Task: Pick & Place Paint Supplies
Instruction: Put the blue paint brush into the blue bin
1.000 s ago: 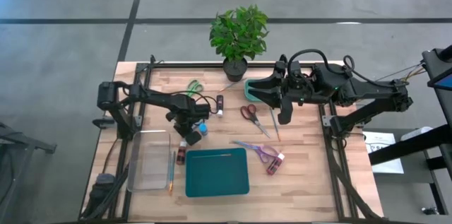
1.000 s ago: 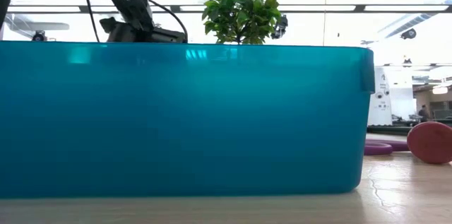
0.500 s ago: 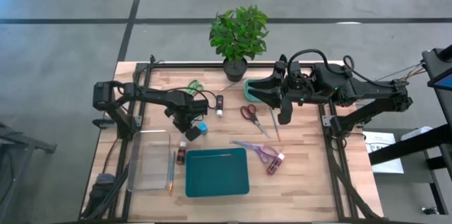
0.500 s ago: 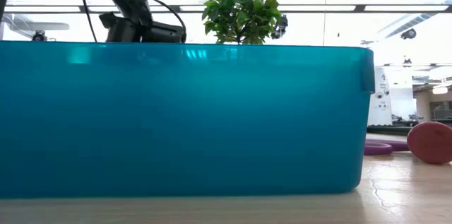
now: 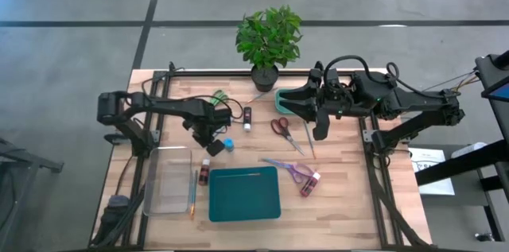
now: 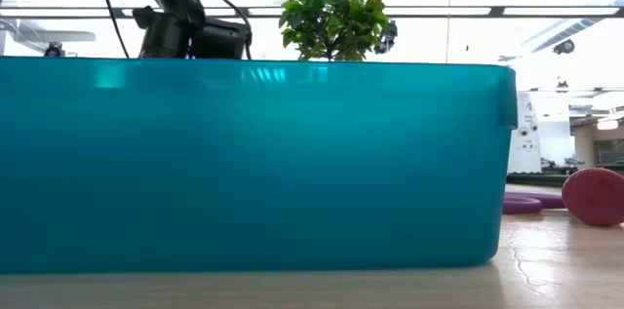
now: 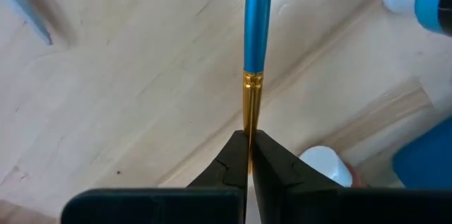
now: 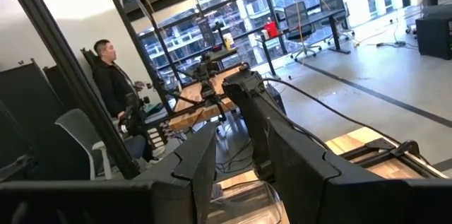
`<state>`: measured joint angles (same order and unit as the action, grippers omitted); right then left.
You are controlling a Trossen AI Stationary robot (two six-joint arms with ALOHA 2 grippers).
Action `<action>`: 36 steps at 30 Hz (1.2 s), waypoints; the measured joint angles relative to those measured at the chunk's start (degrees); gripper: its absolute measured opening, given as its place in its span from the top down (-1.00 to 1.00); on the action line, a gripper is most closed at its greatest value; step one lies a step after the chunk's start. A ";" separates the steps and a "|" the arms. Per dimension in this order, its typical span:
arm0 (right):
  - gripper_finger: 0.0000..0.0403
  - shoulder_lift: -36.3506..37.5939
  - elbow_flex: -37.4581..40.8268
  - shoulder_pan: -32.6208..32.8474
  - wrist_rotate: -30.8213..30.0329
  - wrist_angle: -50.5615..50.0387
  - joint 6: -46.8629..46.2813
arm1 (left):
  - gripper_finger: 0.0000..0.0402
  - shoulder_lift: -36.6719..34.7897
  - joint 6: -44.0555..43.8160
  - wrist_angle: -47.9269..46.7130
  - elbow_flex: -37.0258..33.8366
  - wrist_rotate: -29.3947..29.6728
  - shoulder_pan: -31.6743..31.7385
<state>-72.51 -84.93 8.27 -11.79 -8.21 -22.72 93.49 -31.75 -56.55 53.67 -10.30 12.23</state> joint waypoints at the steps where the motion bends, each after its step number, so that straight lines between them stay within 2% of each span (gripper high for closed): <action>1: 0.36 0.00 -0.01 0.00 0.00 0.02 0.00 | 0.95 -0.22 0.00 -0.18 0.00 0.00 0.04; 19: 0.36 0.00 0.00 -0.02 -0.02 0.24 0.06 | 0.95 -8.45 -0.16 -1.20 0.79 0.79 1.62; 36: 0.36 0.00 0.00 -0.02 -0.09 0.50 0.22 | 0.95 -9.00 7.13 -5.05 17.51 0.09 1.61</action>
<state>-72.51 -84.93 8.25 -11.89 -7.70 -22.50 84.49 -24.62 -61.59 71.18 -10.21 13.84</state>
